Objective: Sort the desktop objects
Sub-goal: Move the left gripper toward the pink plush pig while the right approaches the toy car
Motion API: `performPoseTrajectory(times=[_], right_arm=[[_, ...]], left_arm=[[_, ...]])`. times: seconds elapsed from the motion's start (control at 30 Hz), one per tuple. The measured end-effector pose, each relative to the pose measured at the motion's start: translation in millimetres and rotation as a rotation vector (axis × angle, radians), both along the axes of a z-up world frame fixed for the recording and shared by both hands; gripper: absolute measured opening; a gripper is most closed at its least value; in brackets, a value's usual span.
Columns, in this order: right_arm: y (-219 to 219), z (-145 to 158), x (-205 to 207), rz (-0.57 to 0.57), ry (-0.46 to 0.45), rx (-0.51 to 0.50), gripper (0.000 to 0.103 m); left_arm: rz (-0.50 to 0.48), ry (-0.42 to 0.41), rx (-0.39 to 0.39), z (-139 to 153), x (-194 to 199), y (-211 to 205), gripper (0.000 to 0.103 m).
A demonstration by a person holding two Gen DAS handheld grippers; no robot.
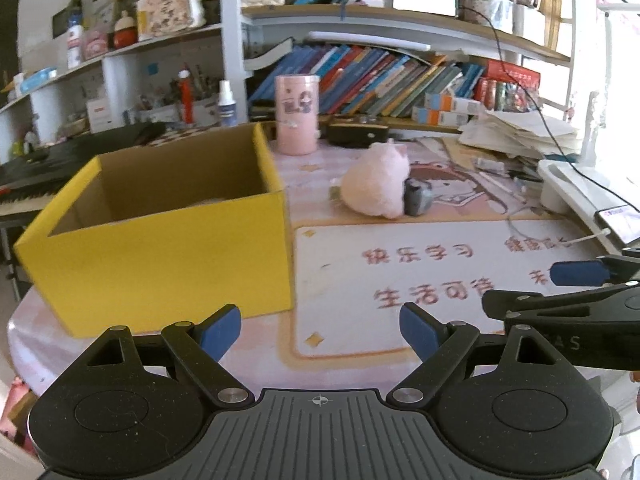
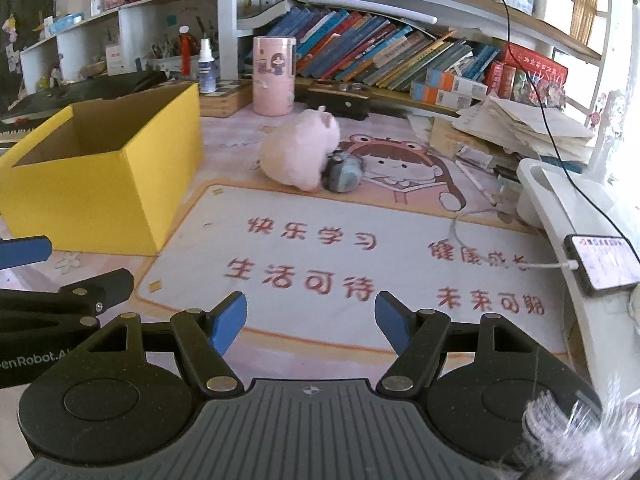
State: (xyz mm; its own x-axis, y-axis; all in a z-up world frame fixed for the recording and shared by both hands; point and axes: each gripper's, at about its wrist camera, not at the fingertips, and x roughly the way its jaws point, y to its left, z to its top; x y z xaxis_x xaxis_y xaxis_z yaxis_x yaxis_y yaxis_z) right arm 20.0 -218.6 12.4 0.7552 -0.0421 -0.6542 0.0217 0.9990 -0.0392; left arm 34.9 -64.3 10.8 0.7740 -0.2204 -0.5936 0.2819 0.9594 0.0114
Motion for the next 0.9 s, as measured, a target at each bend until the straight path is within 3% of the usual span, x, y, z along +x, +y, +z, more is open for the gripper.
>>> performPoseTrajectory(times=[0.3,0.9], right_arm=[[-45,-1,27,-0.009,0.015,-0.004,0.068],[-125,-2,91,0.099,0.009,0.035,0.067]], left_arm=[[-0.016,0.015,-0.006,-4,24,-43,0.088],[0.171,0.012,-0.024,-2,85,-103,0.088]])
